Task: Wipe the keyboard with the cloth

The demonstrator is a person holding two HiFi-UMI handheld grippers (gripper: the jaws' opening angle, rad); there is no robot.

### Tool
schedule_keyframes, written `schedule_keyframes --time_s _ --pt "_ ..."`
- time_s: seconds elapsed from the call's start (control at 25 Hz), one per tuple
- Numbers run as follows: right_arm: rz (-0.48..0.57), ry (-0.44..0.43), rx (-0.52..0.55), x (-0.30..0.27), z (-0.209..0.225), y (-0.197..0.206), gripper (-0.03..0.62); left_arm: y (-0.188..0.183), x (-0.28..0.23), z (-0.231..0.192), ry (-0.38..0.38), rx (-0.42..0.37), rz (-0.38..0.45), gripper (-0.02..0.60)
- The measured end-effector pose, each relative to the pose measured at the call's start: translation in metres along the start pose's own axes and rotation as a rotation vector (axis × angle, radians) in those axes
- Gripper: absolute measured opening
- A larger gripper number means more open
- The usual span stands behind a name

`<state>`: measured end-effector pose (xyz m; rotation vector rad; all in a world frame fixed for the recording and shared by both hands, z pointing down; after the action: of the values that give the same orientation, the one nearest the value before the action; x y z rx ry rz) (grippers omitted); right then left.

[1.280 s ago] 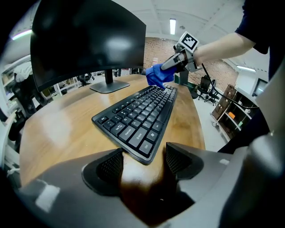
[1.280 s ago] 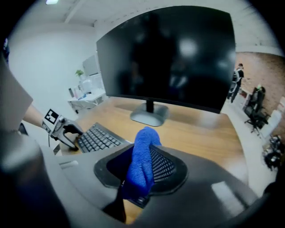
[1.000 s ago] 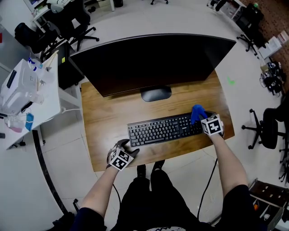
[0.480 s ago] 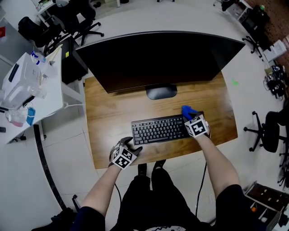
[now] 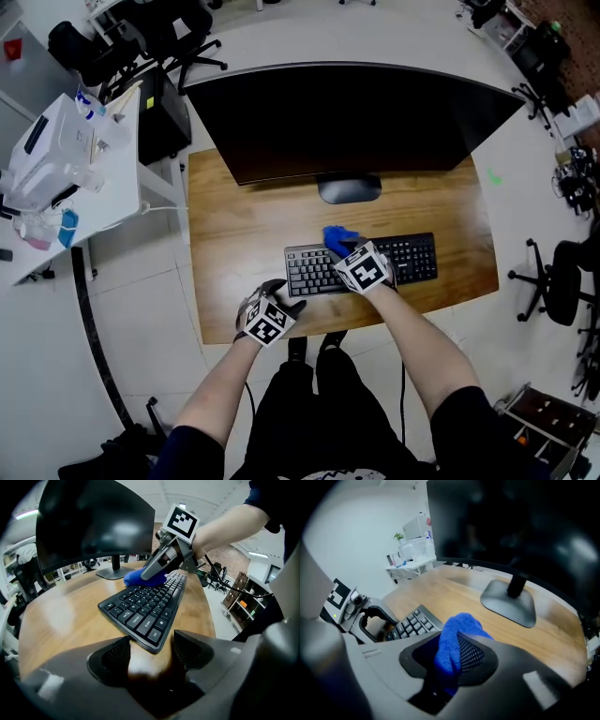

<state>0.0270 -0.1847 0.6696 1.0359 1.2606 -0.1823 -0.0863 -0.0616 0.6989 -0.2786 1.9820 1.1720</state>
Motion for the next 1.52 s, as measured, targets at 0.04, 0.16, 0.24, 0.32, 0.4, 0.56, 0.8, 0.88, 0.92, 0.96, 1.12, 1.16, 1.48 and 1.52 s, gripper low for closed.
schedule_keyframes --time_s 0.04,0.16,0.24,0.32,0.4,0.56,0.8,0.88,0.92,0.96,1.12,1.16,1.48,1.52 --pt "-0.001 -0.018 0.012 -0.004 -0.011 -0.005 0.109 0.000 0.000 0.000 0.001 0.000 0.002 0.291" --pt "0.002 -0.073 0.047 -0.011 -0.041 -0.021 0.109 -0.001 0.000 0.001 0.005 -0.004 0.003 0.291" --pt "0.007 -0.112 0.063 -0.015 -0.057 -0.030 0.109 -0.001 0.000 0.002 0.009 -0.009 0.004 0.291" --pt "0.010 -0.152 0.078 -0.017 -0.072 -0.037 0.109 -0.001 0.000 0.002 0.011 -0.017 0.005 0.291" --pt "0.011 -0.181 0.097 -0.019 -0.084 -0.040 0.109 0.000 0.001 0.002 0.011 -0.020 0.008 0.290" --pt "0.012 -0.205 0.099 -0.016 -0.093 -0.037 0.109 0.000 0.001 0.001 0.010 -0.023 0.010 0.288" --pt "-0.005 -0.289 0.103 -0.004 -0.109 -0.014 0.109 0.001 0.001 -0.003 -0.004 -0.026 0.001 0.258" --pt "-0.014 -0.320 0.116 0.001 -0.118 -0.004 0.109 0.001 0.001 -0.003 -0.006 -0.027 0.001 0.258" --pt "-0.018 -0.332 0.131 0.004 -0.124 0.001 0.109 0.001 0.001 -0.003 -0.007 -0.027 0.001 0.258" --pt "-0.021 -0.340 0.147 0.007 -0.128 0.006 0.109 0.001 0.001 -0.003 -0.008 -0.028 -0.001 0.258" --pt "-0.021 -0.360 0.164 0.017 -0.138 0.022 0.107 0.001 -0.001 0.001 0.001 -0.065 -0.026 0.283" --pt "-0.021 -0.360 0.164 0.018 -0.138 0.025 0.107 0.002 -0.001 0.003 0.005 -0.075 -0.032 0.294" --pt "-0.033 -0.269 0.204 0.023 -0.108 0.050 0.107 0.004 -0.001 0.002 0.003 -0.077 -0.044 0.305" --pt "-0.043 -0.256 0.202 0.025 -0.101 0.055 0.107 0.003 -0.001 0.002 0.003 -0.076 -0.046 0.305"
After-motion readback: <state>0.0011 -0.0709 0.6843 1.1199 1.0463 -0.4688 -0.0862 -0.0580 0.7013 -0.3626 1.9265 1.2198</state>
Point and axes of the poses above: the fingertips, and each gripper's own axes: x backward along the fingers, z to its right, y out of its underside, the point moved 4 cm from there along x, backward along the fingers, and after that the axes turned 11 degrees about y, right-handed, at the moved point
